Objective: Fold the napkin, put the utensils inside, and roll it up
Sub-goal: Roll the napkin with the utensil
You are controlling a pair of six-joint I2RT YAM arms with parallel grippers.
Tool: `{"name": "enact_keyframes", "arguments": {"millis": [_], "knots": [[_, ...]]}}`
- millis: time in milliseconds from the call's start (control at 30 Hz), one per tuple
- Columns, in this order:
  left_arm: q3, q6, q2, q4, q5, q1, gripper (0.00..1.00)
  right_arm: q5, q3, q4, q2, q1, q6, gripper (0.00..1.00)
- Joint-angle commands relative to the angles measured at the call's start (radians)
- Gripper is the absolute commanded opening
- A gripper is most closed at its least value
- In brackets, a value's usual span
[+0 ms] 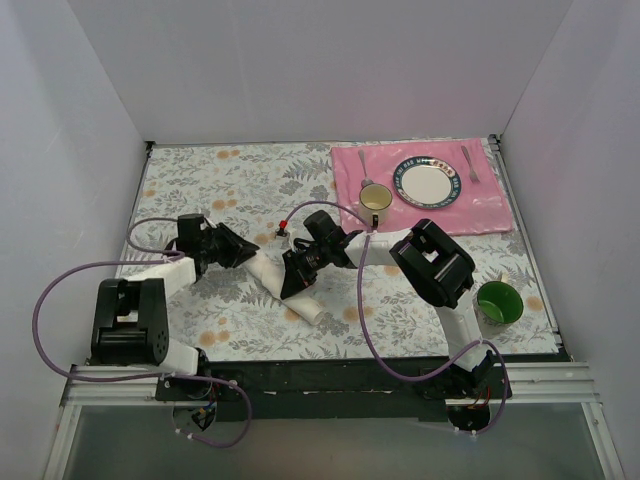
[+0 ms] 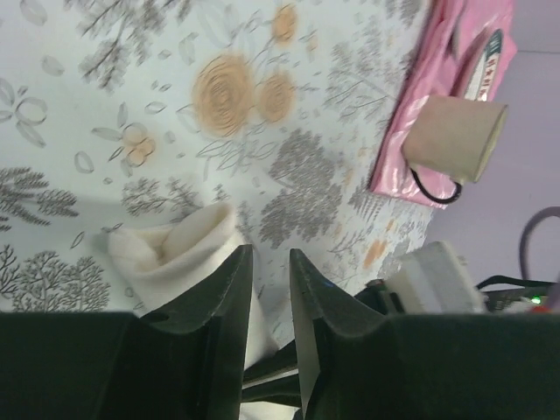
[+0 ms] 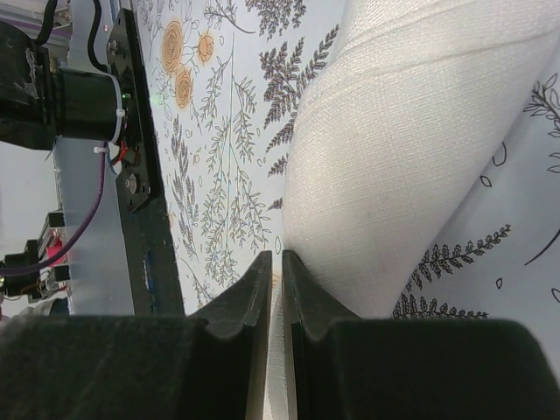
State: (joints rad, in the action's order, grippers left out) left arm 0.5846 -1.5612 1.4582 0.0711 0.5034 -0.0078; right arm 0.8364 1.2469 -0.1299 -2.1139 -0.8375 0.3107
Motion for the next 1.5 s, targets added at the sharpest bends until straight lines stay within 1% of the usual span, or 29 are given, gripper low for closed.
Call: {"name": "enact_keyframes", "arguments": {"millis": [0,100,133,167,333,367,467,500,633,900,1100,1267,1367,1467], "knots": [[0.089,0.076,-0.111,-0.113,-0.036,0.0,0.24,-0.053,0.003,0.062,-0.04,0.005,-0.038,0.17],[0.069,0.027,-0.118,-0.094,0.047,-0.027,0.25,-0.051,0.005,0.064,-0.038,0.005,-0.039,0.17],[0.057,-0.014,-0.116,-0.085,0.082,-0.041,0.25,-0.051,0.008,0.065,-0.038,0.006,-0.038,0.17],[0.017,-0.035,-0.117,-0.035,0.09,-0.07,0.25,-0.051,0.008,0.067,-0.037,0.005,-0.038,0.17],[-0.098,-0.123,-0.088,0.105,0.101,-0.162,0.24,-0.051,0.009,0.067,-0.034,0.005,-0.035,0.17],[-0.114,-0.132,-0.085,0.142,0.09,-0.185,0.24,-0.049,0.009,0.069,-0.032,0.006,-0.035,0.17],[-0.172,-0.125,-0.062,0.163,0.038,-0.204,0.24,-0.049,0.008,0.075,-0.029,0.005,-0.033,0.17],[-0.195,-0.117,-0.055,0.162,0.021,-0.204,0.24,-0.049,0.011,0.081,-0.023,0.005,-0.035,0.17],[-0.201,-0.076,-0.033,0.089,-0.048,-0.204,0.22,-0.048,0.011,0.102,0.014,0.003,-0.032,0.17],[-0.197,-0.069,-0.015,0.064,-0.069,-0.204,0.22,-0.013,-0.012,0.128,0.129,-0.015,-0.038,0.17],[-0.183,-0.059,-0.006,0.041,-0.078,-0.204,0.21,0.0,-0.108,0.116,0.137,-0.015,-0.053,0.17],[-0.17,-0.05,-0.004,0.024,-0.086,-0.204,0.21,-0.019,-0.204,0.093,0.152,-0.015,-0.067,0.17],[-0.161,-0.043,0.001,0.016,-0.088,-0.204,0.21,-0.02,-0.207,0.108,0.164,-0.015,-0.067,0.16],[-0.155,-0.04,-0.005,0.007,-0.088,-0.202,0.21,-0.039,-0.193,0.128,0.224,-0.015,-0.076,0.17]]}}
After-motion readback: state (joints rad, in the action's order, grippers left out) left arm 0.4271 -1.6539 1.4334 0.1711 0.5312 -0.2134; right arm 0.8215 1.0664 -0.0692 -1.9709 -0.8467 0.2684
